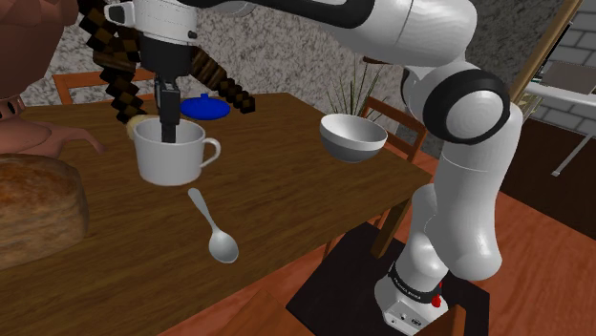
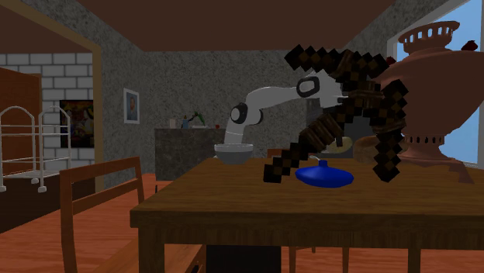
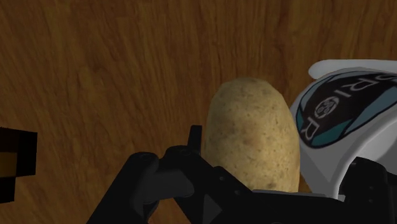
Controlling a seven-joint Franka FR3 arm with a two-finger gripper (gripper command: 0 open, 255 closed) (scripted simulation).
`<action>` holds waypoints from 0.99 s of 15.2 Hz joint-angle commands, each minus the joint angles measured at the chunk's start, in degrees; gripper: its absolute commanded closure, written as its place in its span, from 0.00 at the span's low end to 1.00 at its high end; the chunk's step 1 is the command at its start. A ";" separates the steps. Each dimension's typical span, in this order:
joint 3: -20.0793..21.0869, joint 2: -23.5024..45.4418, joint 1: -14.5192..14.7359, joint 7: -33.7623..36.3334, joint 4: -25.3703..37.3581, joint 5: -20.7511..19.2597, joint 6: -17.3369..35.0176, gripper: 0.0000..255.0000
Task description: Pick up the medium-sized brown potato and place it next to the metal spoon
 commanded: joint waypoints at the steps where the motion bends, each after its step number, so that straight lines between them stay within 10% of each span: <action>1: 0.37 -0.85 0.57 -0.14 -2.86 -0.14 2.08 1.00; 15: 1.37 -2.66 0.00 -0.75 -12.38 -0.37 9.79 1.00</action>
